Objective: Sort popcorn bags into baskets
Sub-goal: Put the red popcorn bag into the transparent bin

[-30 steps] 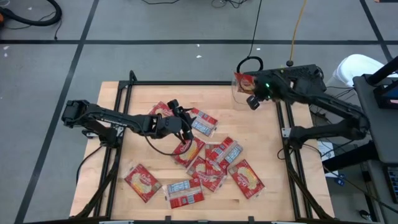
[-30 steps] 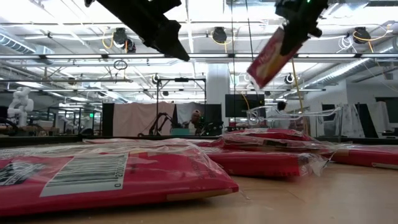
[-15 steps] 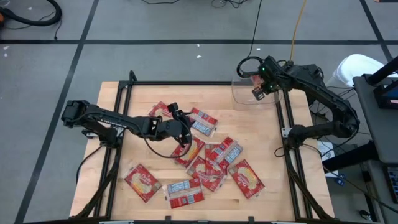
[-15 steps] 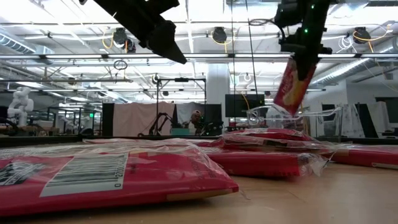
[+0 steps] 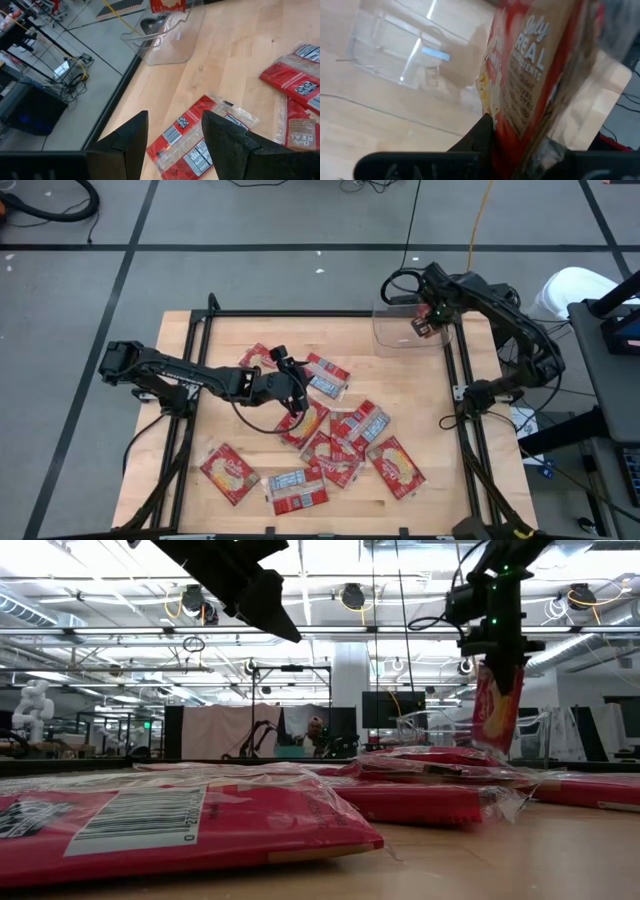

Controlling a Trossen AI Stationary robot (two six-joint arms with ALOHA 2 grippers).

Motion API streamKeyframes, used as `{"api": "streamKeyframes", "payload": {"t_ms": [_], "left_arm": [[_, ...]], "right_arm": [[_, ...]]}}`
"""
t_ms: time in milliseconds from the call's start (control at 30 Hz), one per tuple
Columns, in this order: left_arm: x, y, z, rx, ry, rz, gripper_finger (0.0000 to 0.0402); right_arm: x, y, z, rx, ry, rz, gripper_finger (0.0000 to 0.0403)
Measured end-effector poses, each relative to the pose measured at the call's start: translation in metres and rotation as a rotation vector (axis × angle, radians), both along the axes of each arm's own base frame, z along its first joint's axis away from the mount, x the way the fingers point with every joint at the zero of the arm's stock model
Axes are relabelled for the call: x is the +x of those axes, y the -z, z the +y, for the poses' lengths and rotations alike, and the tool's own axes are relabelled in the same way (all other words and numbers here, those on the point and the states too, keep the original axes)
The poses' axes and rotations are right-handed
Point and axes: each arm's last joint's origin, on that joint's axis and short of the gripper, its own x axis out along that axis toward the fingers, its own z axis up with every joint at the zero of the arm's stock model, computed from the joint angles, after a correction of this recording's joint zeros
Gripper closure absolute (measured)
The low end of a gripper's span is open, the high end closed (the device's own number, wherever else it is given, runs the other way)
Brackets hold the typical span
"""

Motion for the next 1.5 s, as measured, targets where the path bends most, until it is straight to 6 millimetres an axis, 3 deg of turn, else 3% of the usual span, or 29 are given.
{"api": "streamKeyframes", "payload": {"t_ms": [300,1033,1500], "left_arm": [[0.0,0.0,-0.001,-0.013,0.017,0.001,0.0211],[0.002,0.001,-0.004,-0.11,0.133,0.001,0.0211],[0.0,0.005,-0.004,-0.118,0.148,0.043,0.0211]], "right_arm": [[0.005,0.015,-0.009,0.02,0.035,0.095,0.0372],[0.005,0.015,-0.008,0.01,0.061,0.11,0.0367],[0.011,0.031,0.014,0.096,0.14,0.179,0.0365]]}}
